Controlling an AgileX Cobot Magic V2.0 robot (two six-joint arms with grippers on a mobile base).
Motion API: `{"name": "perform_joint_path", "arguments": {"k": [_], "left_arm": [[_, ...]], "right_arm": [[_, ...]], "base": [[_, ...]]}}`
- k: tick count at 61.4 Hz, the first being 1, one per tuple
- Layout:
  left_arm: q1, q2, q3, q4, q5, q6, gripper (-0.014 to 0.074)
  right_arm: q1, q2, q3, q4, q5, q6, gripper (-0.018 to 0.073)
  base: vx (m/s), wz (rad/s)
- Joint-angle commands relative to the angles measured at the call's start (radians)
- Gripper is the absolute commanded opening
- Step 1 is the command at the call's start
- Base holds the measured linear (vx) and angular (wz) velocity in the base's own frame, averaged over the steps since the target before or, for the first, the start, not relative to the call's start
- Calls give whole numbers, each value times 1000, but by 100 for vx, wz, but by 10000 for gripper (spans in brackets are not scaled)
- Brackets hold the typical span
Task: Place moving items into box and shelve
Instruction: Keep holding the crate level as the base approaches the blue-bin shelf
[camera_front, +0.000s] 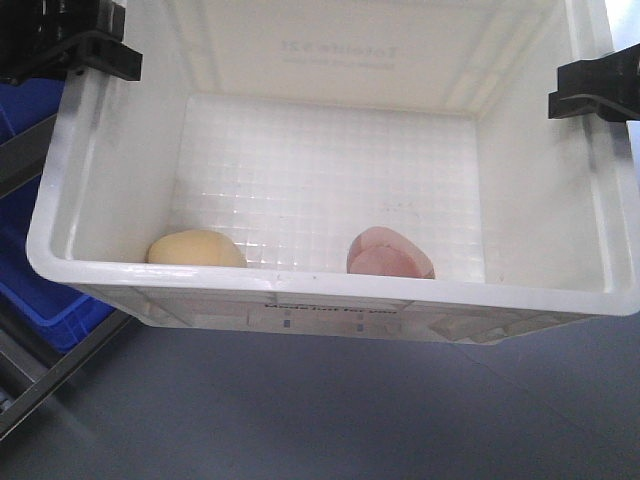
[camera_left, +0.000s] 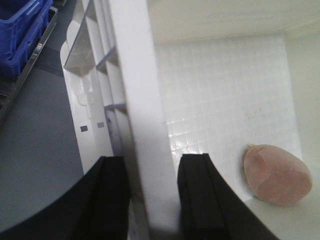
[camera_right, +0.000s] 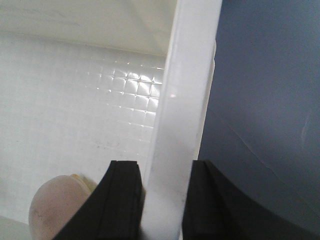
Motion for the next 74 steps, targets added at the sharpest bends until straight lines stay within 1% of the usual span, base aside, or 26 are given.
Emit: {"name": "perform_joint_path", "arguments": {"k": [1, 74], "left_arm": [[-16, -46, -43, -144, -119, 14, -6], [-16, -46, -43, -144, -119, 14, -6]], "right_arm": [[5, -37, -43, 110, -112, -15, -6], [5, -37, -43, 110, -112, -15, -6]], "base": [[7, 28], [8, 33]]}}
